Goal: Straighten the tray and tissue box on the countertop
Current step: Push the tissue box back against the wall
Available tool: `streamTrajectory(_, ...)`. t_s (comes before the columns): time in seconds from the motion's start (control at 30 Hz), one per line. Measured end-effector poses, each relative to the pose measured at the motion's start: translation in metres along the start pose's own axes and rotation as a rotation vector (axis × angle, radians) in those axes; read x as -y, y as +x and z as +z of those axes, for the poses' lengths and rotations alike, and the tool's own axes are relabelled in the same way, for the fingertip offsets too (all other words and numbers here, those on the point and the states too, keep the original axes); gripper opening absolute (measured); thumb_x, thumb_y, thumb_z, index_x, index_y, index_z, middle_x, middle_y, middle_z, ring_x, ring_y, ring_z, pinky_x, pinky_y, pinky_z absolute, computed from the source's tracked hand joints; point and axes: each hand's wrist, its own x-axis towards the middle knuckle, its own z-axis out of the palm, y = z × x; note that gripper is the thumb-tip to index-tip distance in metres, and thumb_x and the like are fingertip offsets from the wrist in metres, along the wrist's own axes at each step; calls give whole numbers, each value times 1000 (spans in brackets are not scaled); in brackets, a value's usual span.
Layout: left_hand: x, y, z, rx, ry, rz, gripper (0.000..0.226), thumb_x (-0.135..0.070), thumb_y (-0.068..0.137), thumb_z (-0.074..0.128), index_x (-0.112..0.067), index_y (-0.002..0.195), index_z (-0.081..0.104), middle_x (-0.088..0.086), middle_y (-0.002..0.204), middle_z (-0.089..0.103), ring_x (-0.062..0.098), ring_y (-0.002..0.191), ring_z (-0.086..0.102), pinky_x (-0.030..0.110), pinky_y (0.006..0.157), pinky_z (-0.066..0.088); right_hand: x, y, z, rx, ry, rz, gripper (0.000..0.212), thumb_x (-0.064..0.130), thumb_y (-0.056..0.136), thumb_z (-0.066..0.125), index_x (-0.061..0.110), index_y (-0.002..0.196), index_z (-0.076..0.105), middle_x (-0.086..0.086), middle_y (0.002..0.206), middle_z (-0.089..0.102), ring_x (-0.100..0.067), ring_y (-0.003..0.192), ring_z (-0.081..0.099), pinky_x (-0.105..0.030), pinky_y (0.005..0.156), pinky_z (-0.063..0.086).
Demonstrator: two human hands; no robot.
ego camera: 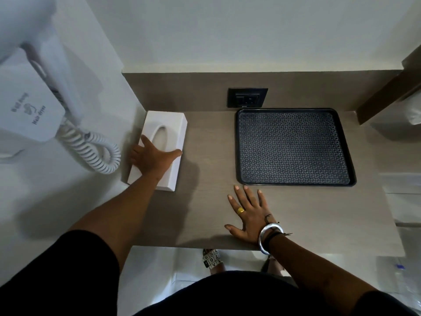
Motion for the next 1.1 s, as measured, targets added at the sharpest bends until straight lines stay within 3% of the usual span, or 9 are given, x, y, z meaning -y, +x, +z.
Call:
streamTrajectory(0.2, 2, -3, 8, -31, -20, -13, 128, -72, 56, 77, -12, 151, 18, 28, 148, 32, 45, 138, 30, 58, 115, 21, -2, 3, 2, 8, 6, -7, 87, 77, 83, 35, 26, 153, 26, -8, 164, 17, -34, 149, 18, -62, 117, 15)
streamTrajectory(0.3, 5, -12, 12, -49, 12, 72, 120, -78, 67, 62, -8, 154, 16, 28, 156, 23, 45, 145, 21, 62, 119, 14, -3, 3, 3, 15, 14, -5, 87, 77, 84, 33, 27, 153, 23, -7, 164, 13, -33, 150, 13, -60, 119, 8)
streamTrajectory(0.4, 23, -25, 15, -86, 110, 415, 110, -80, 76, 47, -11, 155, 13, 24, 163, 8, 39, 152, 5, 59, 120, 1, -3, 3, 6, 17, 25, 0, 86, 78, 83, 32, 27, 153, 24, -6, 164, 12, -33, 150, 13, -58, 116, 4)
streamTrajectory(0.47, 44, -30, 16, -91, 238, 708, 106, -82, 78, 40, -14, 156, 15, 20, 165, 7, 36, 153, 5, 56, 121, 4, -3, 3, 7, 19, 28, 0, 86, 78, 83, 32, 27, 153, 23, -6, 164, 11, -33, 150, 13, -58, 116, 3)
streamTrajectory(0.53, 61, -32, 17, -81, 321, 844, 106, -85, 77, 35, -17, 157, 16, 16, 166, 6, 33, 154, 6, 54, 123, 9, -4, 3, 8, 17, 30, 0, 86, 77, 83, 35, 27, 152, 25, -7, 164, 16, -33, 149, 16, -58, 116, 5)
streamTrajectory(0.83, 49, -22, 11, -45, 345, 712, 111, -88, 74, 34, -14, 156, 18, 16, 165, 12, 32, 153, 10, 48, 124, 9, -4, 4, 8, 31, 12, 3, 85, 75, 84, 35, 27, 153, 23, -7, 164, 14, -33, 150, 14, -58, 117, 3)
streamTrajectory(1.1, 40, 16, 9, -33, 371, 661, 108, -81, 76, 43, -10, 154, 19, 22, 163, 16, 37, 151, 15, 55, 123, 12, -3, 2, 7, 23, 15, 9, 84, 73, 84, 37, 27, 154, 22, -6, 165, 12, -32, 151, 11, -57, 117, 1)
